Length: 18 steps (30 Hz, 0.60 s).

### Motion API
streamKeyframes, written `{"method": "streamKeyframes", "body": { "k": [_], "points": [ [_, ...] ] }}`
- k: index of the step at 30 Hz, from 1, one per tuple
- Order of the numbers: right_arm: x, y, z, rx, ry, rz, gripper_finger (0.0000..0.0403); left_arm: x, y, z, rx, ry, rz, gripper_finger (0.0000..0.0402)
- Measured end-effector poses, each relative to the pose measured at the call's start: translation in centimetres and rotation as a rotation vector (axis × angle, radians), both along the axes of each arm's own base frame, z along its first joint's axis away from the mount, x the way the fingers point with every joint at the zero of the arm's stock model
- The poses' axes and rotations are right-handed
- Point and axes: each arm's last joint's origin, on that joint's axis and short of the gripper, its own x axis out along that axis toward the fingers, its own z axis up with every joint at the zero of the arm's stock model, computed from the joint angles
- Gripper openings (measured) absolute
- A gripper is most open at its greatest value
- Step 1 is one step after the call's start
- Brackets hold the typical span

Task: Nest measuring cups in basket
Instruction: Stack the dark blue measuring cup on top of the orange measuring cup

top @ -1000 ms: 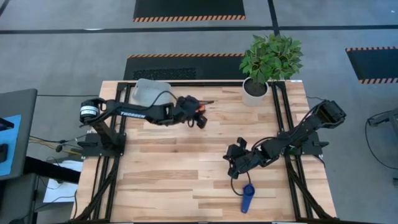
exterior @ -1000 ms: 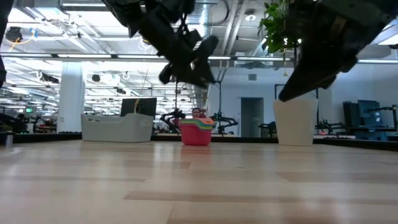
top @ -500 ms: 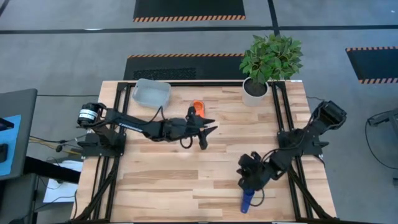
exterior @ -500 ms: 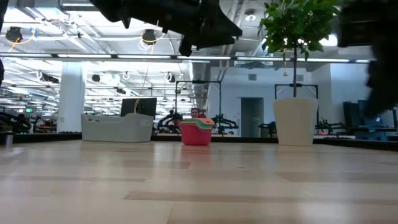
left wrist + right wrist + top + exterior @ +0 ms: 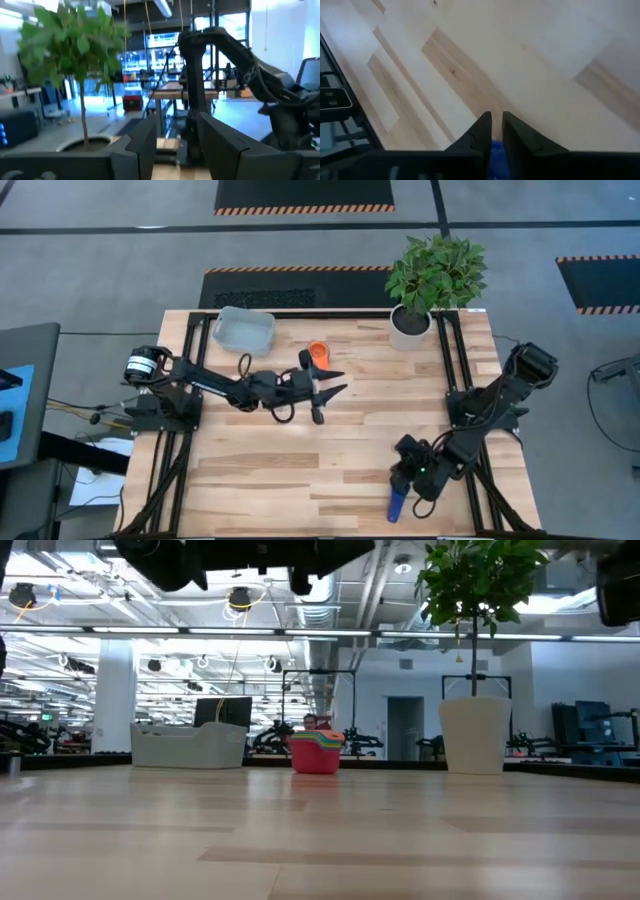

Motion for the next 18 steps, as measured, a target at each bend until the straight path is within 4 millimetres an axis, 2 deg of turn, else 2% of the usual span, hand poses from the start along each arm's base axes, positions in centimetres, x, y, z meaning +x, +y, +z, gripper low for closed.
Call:
{"method": "streamKeyframes", "body": {
  "k": [5,11,18],
  "points": [
    [-1.0,0.7,-0.1,0.084,0.028,-0.081,0.0108,0.7,1.8,1.0,0.062,0.014,0.071,0.0132],
    [-2.5,1.6,-0.2,0.160,0.069,-0.185,0.0140,0.9,3.6,1.0,-0.018,0.017,0.058,0.0132],
    [-3.9,2.7,1.5,0.150,0.128,-0.249,0.0144,0.9,3.3,1.0,-0.003,0.018,0.020,0.0132]
  ]
}}
